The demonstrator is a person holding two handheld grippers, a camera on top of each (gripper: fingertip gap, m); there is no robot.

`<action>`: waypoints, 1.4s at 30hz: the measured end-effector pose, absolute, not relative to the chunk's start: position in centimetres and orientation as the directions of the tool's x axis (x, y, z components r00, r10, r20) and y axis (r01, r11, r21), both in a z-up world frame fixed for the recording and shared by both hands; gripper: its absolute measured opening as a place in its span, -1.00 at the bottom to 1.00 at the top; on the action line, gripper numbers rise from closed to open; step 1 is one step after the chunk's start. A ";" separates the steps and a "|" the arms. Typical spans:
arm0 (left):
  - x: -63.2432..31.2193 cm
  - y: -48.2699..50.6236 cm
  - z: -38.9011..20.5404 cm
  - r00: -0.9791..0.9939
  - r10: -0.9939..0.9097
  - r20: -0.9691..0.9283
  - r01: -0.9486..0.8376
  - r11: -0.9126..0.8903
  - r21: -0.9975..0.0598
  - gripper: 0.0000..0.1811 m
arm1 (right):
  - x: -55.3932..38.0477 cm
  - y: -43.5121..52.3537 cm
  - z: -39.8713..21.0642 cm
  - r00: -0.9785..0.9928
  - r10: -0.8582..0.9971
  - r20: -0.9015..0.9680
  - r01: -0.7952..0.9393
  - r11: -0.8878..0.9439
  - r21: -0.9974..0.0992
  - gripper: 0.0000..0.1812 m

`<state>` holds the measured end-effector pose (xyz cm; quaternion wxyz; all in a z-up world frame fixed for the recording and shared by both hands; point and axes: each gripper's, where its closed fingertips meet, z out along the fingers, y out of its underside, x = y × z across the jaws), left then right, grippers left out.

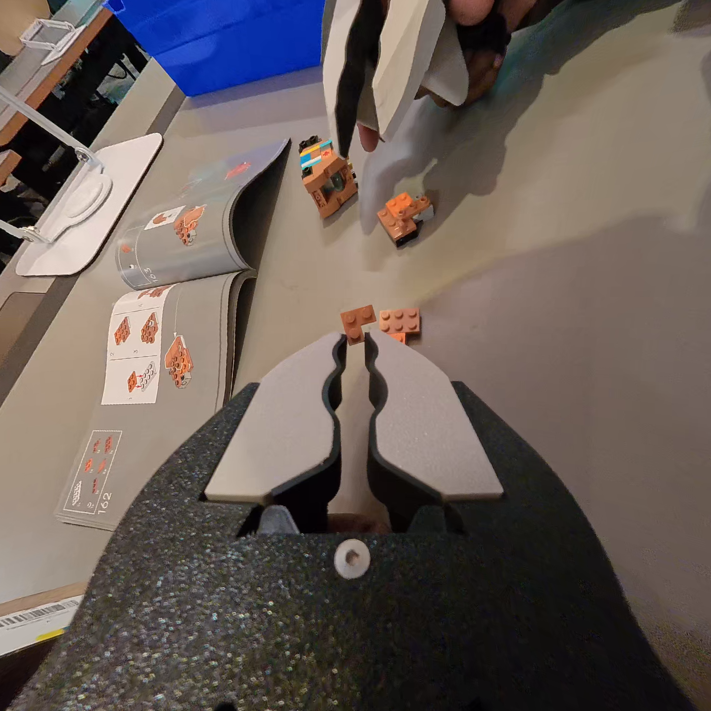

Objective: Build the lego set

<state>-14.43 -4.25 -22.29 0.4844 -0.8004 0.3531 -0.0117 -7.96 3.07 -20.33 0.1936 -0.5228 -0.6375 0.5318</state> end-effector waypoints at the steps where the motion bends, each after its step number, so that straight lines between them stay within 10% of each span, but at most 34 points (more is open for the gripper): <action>1: -14.5 -4.2 -22.4 0.751 -0.578 -0.321 -0.553 -0.284 -0.783 -0.91 | -8.0 3.1 -20.3 -0.379 0.869 -0.318 0.462 -0.119 -0.879 -0.68; 42: -14.3 -4.4 -23.2 0.741 -0.591 -0.318 -0.568 -0.300 -0.767 -0.91 | -7.9 2.8 -20.7 -0.385 0.861 -0.333 0.482 -0.121 -0.868 -0.70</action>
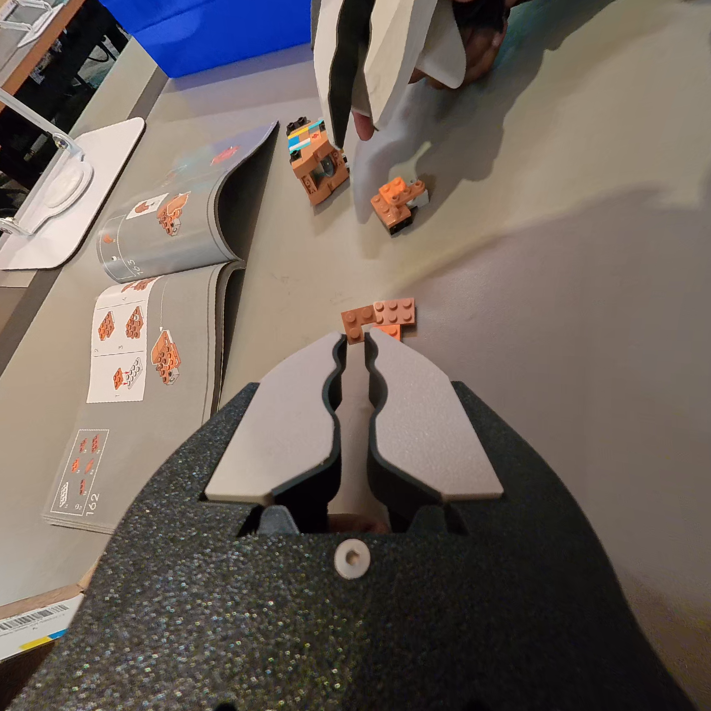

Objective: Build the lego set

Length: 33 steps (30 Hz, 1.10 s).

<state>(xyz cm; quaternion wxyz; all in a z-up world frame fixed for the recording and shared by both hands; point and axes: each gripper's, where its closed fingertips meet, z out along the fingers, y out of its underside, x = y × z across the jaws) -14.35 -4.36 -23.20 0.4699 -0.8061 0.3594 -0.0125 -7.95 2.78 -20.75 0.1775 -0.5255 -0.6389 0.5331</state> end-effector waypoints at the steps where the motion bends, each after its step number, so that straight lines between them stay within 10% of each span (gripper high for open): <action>1: -14.3 -4.4 -23.2 0.741 -0.592 -0.317 -0.568 -0.300 -0.767 -0.91 | -7.9 2.8 -20.8 -0.385 0.861 -0.333 0.482 -0.120 -0.868 -0.70; 33: -14.4 -4.5 -23.6 0.732 -0.600 -0.322 -0.584 -0.311 -0.750 -0.91 | -7.9 2.6 -20.7 -0.397 0.864 -0.311 0.473 -0.098 -0.876 -0.69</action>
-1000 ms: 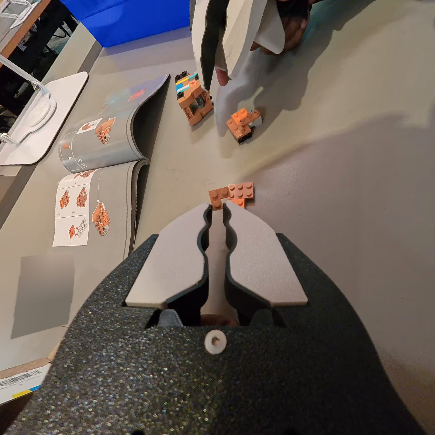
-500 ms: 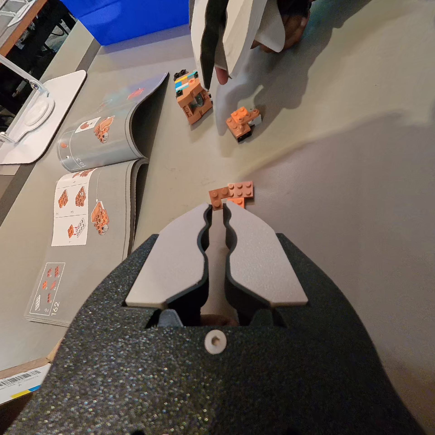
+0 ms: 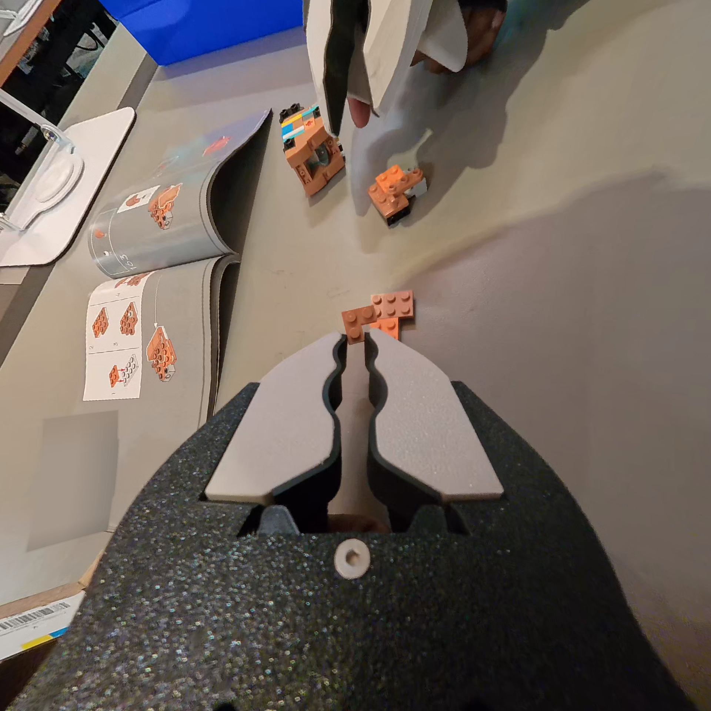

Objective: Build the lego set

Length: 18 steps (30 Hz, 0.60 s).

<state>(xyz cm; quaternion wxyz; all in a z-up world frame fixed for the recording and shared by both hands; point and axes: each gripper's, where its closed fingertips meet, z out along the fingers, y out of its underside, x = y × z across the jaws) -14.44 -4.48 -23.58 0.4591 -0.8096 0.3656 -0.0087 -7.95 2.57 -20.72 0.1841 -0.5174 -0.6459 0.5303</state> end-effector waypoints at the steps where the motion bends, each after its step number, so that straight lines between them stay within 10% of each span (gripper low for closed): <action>1: -14.5 -4.5 -23.6 0.731 -0.601 -0.324 -0.587 -0.311 -0.748 -0.91 | -8.0 2.5 -20.7 -0.399 0.865 -0.304 0.468 -0.093 -0.879 -0.69; 18: -13.3 -5.3 -25.0 0.608 -0.701 -0.372 -0.720 -0.290 -0.630 -0.91 | -10.3 -0.9 -21.8 -0.563 0.805 0.187 0.437 0.482 -0.759 -0.55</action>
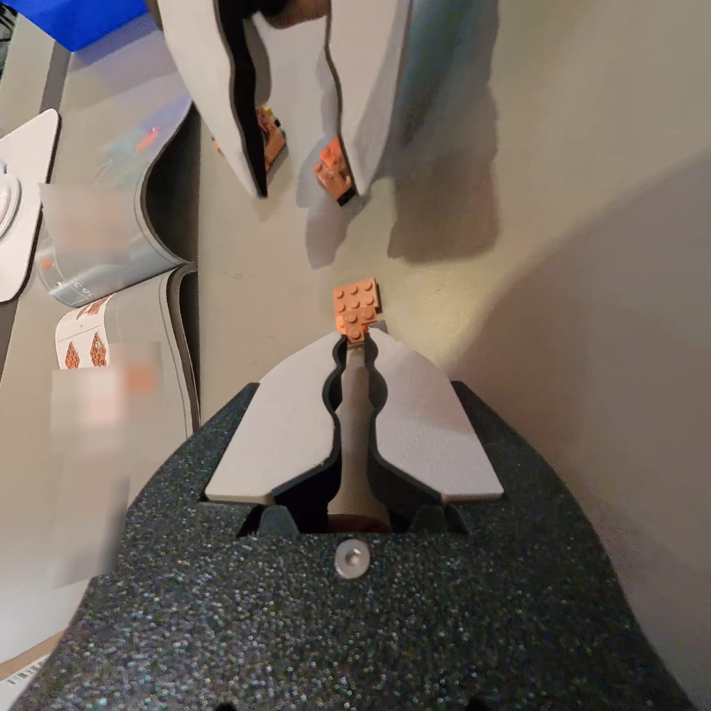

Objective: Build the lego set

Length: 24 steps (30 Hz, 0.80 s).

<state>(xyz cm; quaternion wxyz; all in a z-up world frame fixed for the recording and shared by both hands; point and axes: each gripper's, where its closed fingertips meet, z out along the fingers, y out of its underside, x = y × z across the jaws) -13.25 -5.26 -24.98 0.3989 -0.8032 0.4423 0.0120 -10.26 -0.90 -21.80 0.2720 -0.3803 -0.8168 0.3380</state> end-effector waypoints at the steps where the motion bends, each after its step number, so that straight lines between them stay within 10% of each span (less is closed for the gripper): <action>1: -13.2 -5.2 -25.0 0.604 -0.703 -0.375 -0.725 -0.289 -0.625 -0.91 | -10.5 -1.3 -22.4 -0.593 0.775 0.219 0.441 0.540 -0.717 -0.53; 24: -13.4 -5.1 -25.7 0.609 -0.712 -0.350 -0.726 -0.321 -0.609 -0.90 | -12.7 -4.4 -26.0 -0.763 0.645 0.042 0.488 0.617 -0.617 -0.73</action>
